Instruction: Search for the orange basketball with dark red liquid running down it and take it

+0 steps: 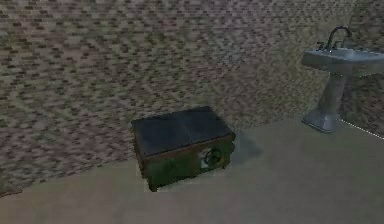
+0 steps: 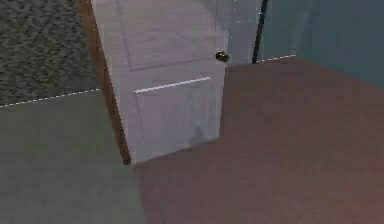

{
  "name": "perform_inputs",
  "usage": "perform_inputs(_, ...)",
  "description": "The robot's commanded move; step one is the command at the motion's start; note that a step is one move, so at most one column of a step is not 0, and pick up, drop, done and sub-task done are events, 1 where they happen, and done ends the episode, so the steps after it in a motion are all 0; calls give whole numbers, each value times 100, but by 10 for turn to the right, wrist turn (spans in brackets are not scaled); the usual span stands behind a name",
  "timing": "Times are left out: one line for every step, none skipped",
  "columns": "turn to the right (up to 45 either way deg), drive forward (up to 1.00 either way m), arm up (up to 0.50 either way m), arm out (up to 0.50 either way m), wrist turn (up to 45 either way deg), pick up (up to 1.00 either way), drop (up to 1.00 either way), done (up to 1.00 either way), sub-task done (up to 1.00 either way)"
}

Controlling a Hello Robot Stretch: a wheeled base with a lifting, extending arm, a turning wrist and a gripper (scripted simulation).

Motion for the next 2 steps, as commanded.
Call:
perform_inputs(-390,0,0,0,0,0,0,0,0)
perform_inputs(0,45,0,0,0,0,0,0,0)
